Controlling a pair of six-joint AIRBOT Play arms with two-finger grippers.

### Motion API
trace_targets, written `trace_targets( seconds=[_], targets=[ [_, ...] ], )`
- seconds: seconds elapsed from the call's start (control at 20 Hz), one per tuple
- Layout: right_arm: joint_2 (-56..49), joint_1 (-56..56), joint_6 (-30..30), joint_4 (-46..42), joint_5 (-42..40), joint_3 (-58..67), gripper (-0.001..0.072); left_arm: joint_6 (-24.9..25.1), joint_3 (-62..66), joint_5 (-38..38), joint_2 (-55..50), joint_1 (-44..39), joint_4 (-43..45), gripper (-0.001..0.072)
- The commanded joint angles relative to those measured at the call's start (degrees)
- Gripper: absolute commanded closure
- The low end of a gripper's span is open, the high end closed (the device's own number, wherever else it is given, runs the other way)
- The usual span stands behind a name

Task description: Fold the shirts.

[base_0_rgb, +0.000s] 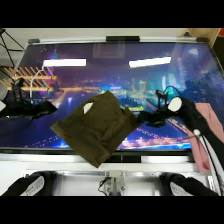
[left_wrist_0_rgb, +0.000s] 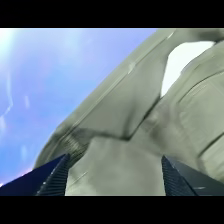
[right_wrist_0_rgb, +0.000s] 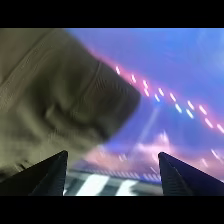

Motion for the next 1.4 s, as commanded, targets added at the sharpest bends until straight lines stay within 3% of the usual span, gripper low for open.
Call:
trace_targets(
  seconds=[0.0,0.2,0.25,0.3,0.35,0.7,0.9,1.0,1.05,1.2,1.35],
  targets=[
    [-8.81,-1.55,-10.84,13.00,-5.75,0.00,0.0026,-0.52,2.38,0.92,-0.11,0.00,-4.76,0.0036],
    [-13.68,1.18,-12.35,14.49,-12.83,0.02,0.0039,-0.52,2.36,1.18,-0.13,0.02,-8.09,0.0036],
    [-13.94,1.14,-12.55,14.34,-14.73,0.09,0.0179,-0.52,2.36,1.20,-0.13,0.02,-9.09,0.0036],
    [-13.92,0.85,-13.31,14.10,-16.17,0.59,0.0404,-0.52,2.36,1.25,-0.13,0.02,-10.16,0.0036],
    [-13.92,0.66,-15.10,14.14,-16.94,1.81,0.0561,-0.52,2.36,1.38,-0.13,0.02,-10.99,0.0037],
    [-13.92,-3.15,-33.14,14.56,-13.57,26.36,0.0576,-0.50,2.34,6.49,-0.15,-0.31,-16.57,0.0038],
    [-13.92,-0.46,-40.85,18.67,-2.86,37.94,0.0576,-0.24,2.34,12.63,-1.03,-3.65,-18.86,0.0048],
    [-13.92,1.90,-41.13,20.48,5.70,40.37,0.0576,1.25,2.34,15.17,-3.04,-5.95,-18.86,0.0174],
    [-13.86,3.10,-41.05,21.62,9.88,40.76,0.0576,1.22,2.34,16.52,-4.52,-7.08,-18.88,0.0194],
    [-13.62,5.64,-37.75,21.53,17.11,40.79,0.0576,3.02,2.36,19.34,-9.77,-9.79,-18.97,0.0182],
    [-12.41,6.19,-34.14,21.42,19.96,40.79,0.0576,9.49,2.75,19.34,-16.20,-10.99,-25.83,0.0082]
  ],
)
